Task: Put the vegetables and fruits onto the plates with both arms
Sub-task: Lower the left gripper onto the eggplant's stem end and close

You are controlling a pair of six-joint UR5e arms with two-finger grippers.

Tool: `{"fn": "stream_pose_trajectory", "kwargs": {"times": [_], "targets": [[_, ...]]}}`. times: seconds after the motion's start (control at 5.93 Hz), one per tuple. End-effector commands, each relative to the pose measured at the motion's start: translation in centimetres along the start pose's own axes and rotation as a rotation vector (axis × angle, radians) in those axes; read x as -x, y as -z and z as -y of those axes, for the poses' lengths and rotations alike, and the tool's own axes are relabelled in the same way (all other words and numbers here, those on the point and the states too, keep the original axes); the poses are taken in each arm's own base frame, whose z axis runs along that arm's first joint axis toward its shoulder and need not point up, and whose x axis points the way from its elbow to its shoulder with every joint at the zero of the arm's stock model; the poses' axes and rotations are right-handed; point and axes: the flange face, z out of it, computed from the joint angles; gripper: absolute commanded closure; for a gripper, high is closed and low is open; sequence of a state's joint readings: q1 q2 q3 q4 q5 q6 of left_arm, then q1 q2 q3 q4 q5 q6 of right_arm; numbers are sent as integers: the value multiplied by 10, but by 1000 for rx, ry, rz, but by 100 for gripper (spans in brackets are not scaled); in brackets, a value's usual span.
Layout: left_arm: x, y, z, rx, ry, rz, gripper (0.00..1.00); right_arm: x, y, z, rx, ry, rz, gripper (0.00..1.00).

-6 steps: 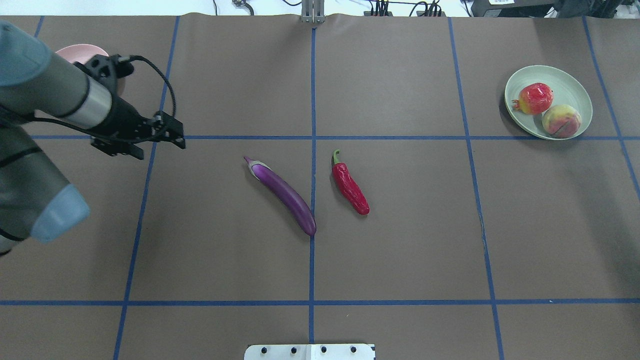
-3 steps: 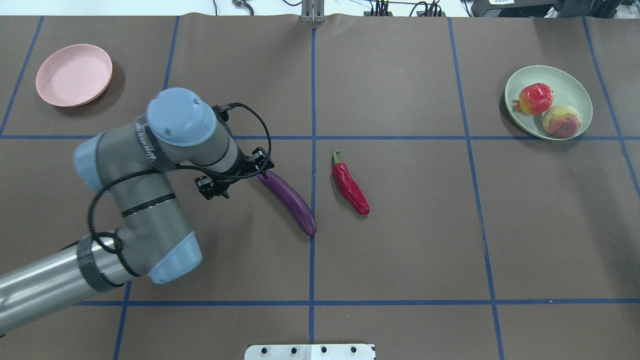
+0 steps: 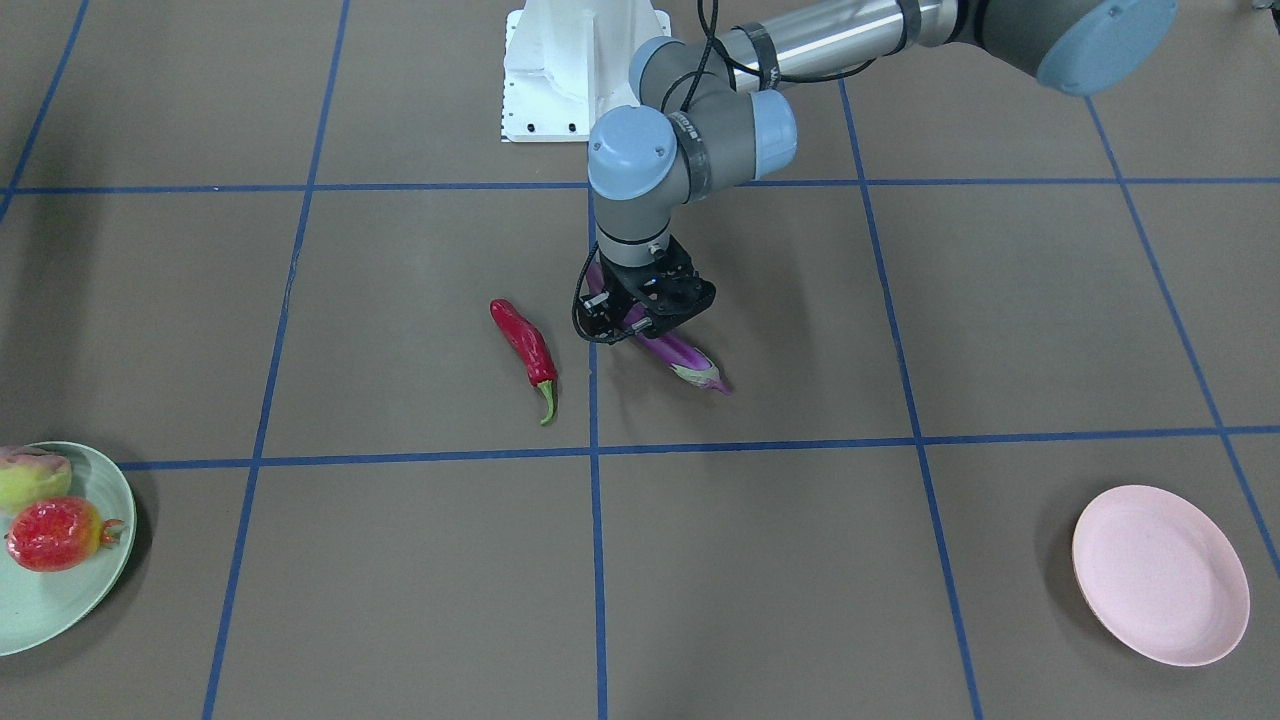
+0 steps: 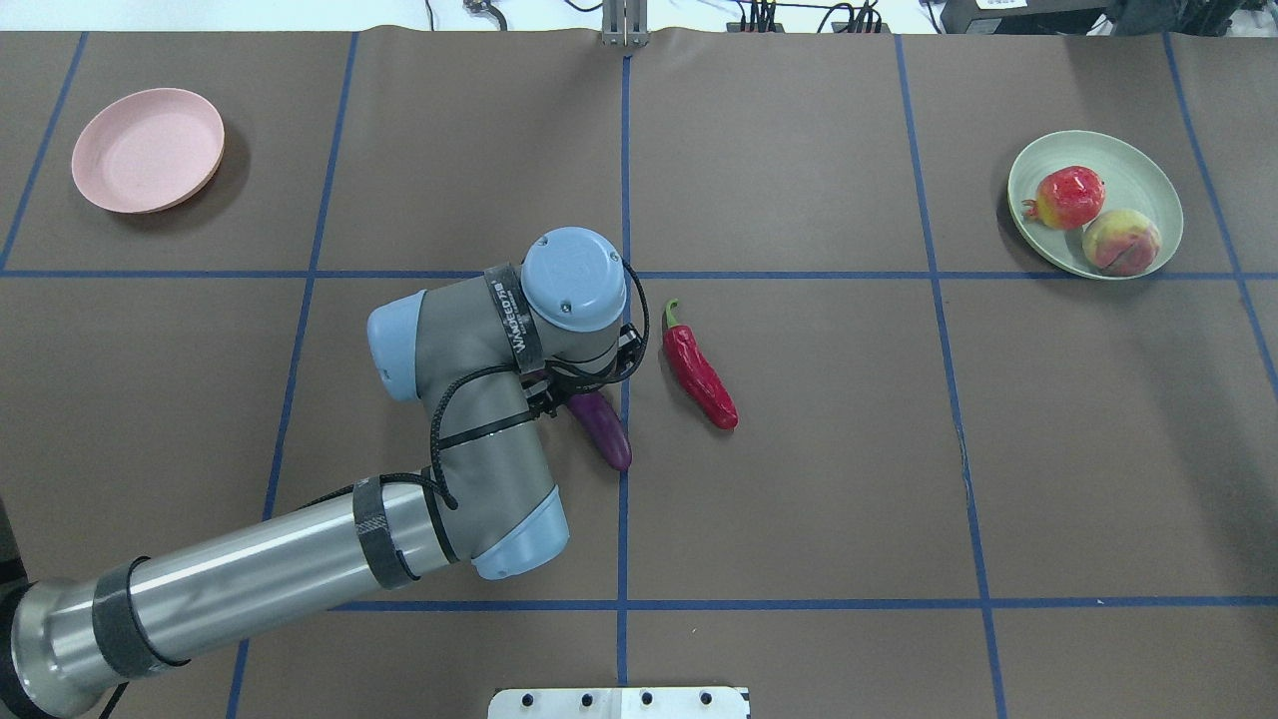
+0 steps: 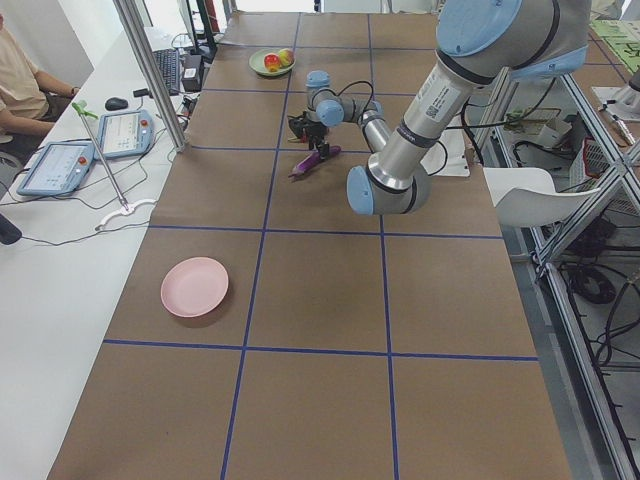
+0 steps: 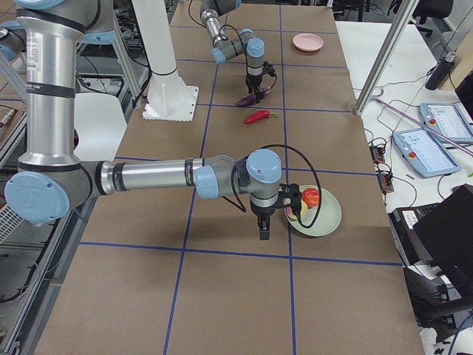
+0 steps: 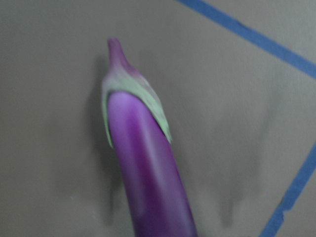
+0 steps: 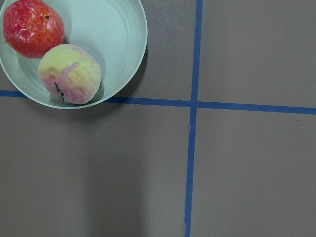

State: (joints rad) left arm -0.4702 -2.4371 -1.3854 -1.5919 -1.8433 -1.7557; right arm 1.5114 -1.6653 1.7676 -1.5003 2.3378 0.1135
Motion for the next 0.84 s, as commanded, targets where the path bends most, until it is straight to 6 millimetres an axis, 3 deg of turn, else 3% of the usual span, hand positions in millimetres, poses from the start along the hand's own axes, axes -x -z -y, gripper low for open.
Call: {"fn": "stream_pose_trajectory", "kwargs": {"times": [0.0,0.17,0.34,0.51,0.67], "targets": [[-2,-4,-6,2,-9,12,90,0,0,0,1,0,1,0],[-3,2,-1,-2,-9,12,100,0,0,0,0,1,2,0],[2,41,22,-21,-75,42,100,1,-1,0,1,0,2,0],[21,97,58,-60,-234,50,100,1,-1,0,3,-1,5,0],[55,120,127,-118,-346,52,100,1,-2,0,4,-2,8,0]]}}
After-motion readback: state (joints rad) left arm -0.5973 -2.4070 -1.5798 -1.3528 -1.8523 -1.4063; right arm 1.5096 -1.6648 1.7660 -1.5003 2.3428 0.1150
